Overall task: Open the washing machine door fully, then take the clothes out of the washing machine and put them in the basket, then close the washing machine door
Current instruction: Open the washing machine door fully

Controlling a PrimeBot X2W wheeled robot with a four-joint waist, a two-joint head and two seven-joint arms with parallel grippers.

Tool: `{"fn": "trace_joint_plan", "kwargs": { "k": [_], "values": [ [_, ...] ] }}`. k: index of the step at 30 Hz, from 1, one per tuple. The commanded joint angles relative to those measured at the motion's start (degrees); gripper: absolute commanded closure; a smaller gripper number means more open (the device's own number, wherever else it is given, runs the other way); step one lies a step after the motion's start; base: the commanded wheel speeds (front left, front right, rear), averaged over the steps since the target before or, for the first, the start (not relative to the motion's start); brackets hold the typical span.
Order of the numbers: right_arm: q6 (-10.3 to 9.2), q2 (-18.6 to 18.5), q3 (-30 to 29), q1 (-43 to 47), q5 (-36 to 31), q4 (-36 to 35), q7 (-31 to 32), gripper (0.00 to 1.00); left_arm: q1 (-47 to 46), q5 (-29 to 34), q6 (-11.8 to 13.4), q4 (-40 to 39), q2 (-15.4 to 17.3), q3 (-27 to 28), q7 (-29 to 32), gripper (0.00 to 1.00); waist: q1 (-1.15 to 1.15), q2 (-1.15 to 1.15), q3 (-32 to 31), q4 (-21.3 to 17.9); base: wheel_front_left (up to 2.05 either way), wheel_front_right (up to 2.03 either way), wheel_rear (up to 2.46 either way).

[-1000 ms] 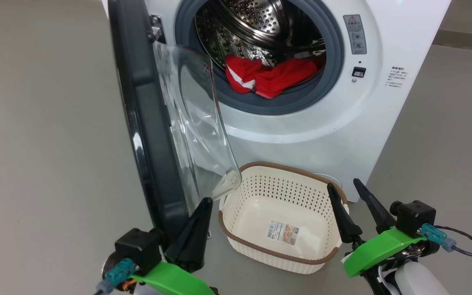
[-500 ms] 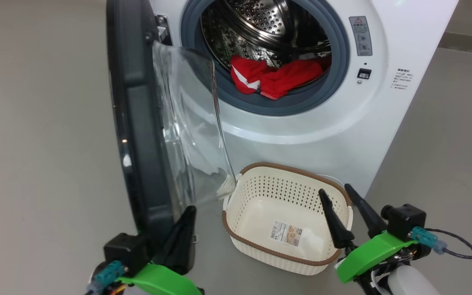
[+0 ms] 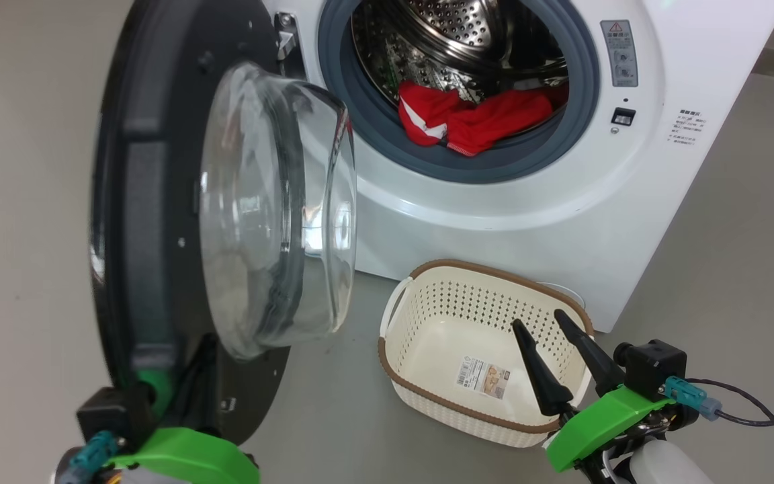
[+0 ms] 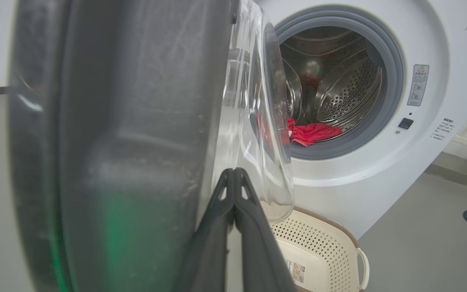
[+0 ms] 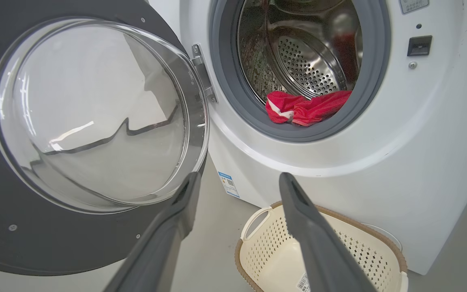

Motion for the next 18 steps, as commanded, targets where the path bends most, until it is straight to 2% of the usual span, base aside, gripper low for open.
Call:
{"fn": "trace_joint_plan", "kwargs": {
  "k": [1,12,18],
  "values": [
    [0.2,-0.2,1.1,-0.5,0.0,-1.1,-0.8,0.0,-0.5,0.0,1.8,-1.6,1.5,4.0,-0.5,1.0,0.0,0.0,0.4,0.2,0.0,0.0,0.0],
    [0.2,-1.3,1.4,-1.4,-0.6,-0.7,-0.8,0.0,-0.6,-1.5,4.0,-0.3,2.8,8.4,-1.5,1.0,0.0,0.0,2.6,-0.2,0.0,0.0,0.0],
    [0.2,-1.4,2.8,-2.3,-0.9,-0.3,-0.8,0.0,-2.4,-2.6,3.9,3.2,3.8,10.7,-2.9,1.0,0.0,0.0,3.7,-0.5,0.0,0.0,0.0]
  ]
}}
